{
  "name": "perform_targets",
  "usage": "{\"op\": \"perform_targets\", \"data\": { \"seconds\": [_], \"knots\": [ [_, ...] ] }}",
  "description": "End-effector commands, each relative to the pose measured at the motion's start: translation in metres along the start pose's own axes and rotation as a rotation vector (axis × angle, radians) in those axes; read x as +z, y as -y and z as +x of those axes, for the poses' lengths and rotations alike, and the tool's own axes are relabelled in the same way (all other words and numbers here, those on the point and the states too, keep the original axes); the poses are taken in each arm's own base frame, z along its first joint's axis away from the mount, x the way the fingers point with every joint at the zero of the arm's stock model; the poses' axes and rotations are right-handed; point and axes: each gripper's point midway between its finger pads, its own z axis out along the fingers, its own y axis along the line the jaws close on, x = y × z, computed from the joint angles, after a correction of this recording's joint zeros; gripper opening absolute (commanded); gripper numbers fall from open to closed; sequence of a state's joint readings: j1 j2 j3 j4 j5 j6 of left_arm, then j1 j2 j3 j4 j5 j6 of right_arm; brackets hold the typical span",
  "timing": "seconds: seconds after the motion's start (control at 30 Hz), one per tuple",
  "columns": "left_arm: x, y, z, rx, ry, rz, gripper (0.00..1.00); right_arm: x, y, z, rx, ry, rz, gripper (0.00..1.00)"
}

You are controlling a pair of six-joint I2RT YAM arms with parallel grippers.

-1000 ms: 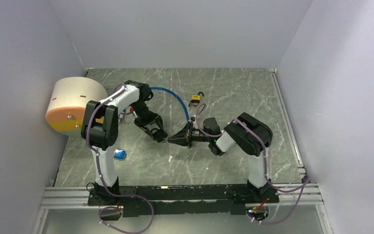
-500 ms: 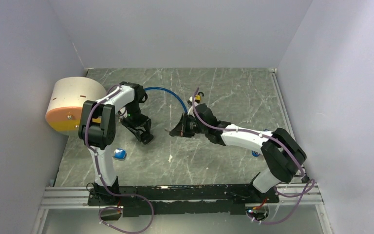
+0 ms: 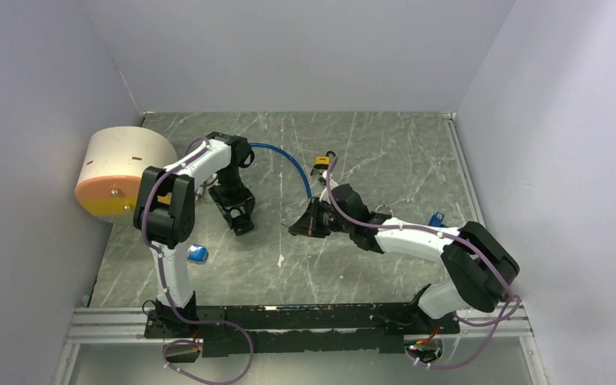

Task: Unlock with the key
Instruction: Place the lock at the center of the board, then adjust the key.

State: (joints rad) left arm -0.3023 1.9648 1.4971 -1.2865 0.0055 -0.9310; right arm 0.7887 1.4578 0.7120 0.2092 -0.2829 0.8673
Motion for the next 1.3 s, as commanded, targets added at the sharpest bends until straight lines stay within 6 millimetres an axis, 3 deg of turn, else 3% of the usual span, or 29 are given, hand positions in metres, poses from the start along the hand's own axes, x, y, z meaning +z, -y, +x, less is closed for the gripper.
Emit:
{"op": "perform_targets", "data": {
  "seconds": [0.0, 0.13, 0.23, 0.3, 0.47, 0.53, 0.7, 0.87, 1.0, 1.27],
  "knots": [
    [0.006, 0.032, 0.006, 0.113, -0.023, 0.092, 0.11, -0.013, -0.035, -0.006, -0.058, 0.080, -0.217, 0.00],
    [0.037, 0.041, 0.008, 0.082, -0.072, 0.083, 0.19, -0.019, -0.037, 0.001, -0.074, 0.078, -0.269, 0.00],
    [0.046, 0.045, 0.011, 0.054, -0.102, 0.090, 0.26, -0.024, -0.037, 0.003, -0.081, 0.080, -0.280, 0.00],
    [0.047, 0.044, 0.010, 0.044, -0.090, 0.090, 0.38, -0.028, -0.040, 0.005, -0.094, 0.086, -0.303, 0.00],
    [0.036, 0.044, 0.008, 0.061, -0.041, 0.134, 0.83, -0.035, -0.041, 0.011, -0.155, 0.101, -0.344, 0.00],
    [0.027, 0.045, 0.006, 0.077, -0.007, 0.172, 0.93, -0.041, -0.043, 0.013, -0.205, 0.111, -0.376, 0.00],
    [-0.012, 0.043, 0.004, 0.116, 0.110, 0.289, 0.94, -0.059, -0.057, 0.018, -0.327, 0.146, -0.480, 0.00],
    [-0.069, 0.040, 0.013, 0.200, 0.254, 0.507, 0.94, -0.082, -0.087, 0.019, -0.373, 0.173, -0.642, 0.00],
    [-0.114, 0.045, 0.043, 0.338, 0.298, 0.770, 0.94, -0.098, -0.106, 0.016, -0.370, 0.199, -0.744, 0.00],
    [-0.206, 0.036, 0.126, 0.612, 0.250, 1.319, 0.93, -0.123, -0.142, -0.001, -0.343, 0.258, -0.871, 0.00]
  ]
}}
